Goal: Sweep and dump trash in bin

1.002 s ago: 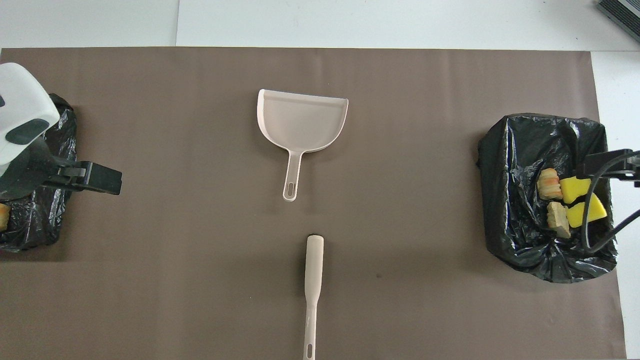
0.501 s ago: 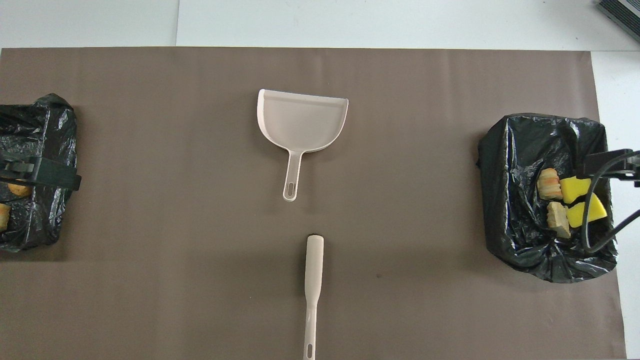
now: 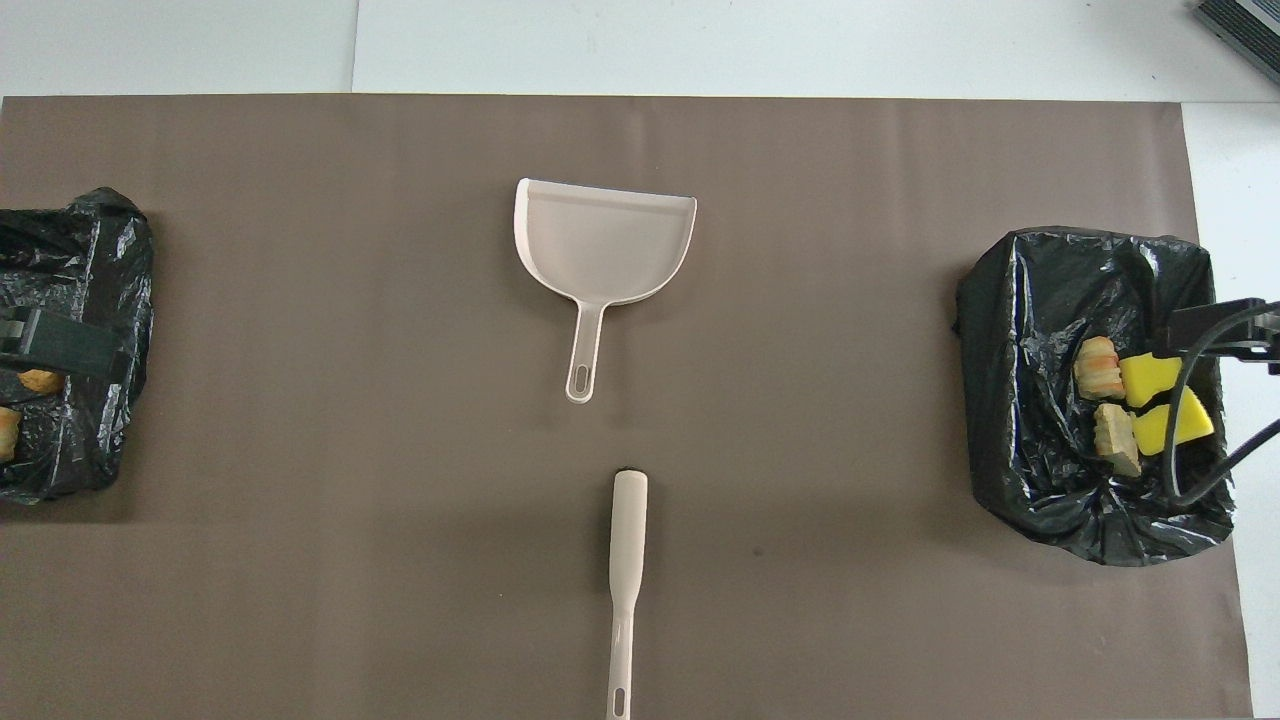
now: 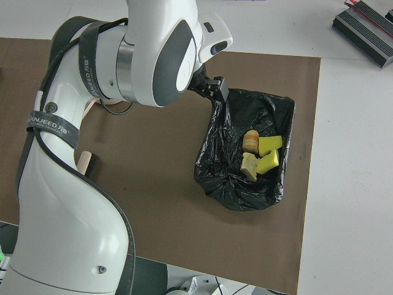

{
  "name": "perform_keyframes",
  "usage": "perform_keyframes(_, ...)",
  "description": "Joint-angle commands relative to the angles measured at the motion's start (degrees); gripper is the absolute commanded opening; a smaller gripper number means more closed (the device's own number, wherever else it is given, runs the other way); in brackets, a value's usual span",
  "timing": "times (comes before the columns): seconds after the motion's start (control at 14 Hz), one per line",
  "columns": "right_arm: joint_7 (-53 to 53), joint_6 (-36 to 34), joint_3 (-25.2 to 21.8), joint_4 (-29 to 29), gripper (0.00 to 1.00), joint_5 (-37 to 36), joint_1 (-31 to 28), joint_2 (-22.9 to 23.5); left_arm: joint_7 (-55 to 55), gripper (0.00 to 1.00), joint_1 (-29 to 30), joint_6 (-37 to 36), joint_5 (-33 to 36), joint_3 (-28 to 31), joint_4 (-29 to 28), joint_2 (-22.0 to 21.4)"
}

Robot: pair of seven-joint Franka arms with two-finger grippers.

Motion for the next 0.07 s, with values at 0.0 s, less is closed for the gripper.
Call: perform_keyframes(0.0, -1.39, -0.21, 0.00, 0.40, 1.00, 1.00, -0.25, 0.20, 0.68, 1.00, -0.71, -2.03, -0.64, 1.12, 2.58, 1.26)
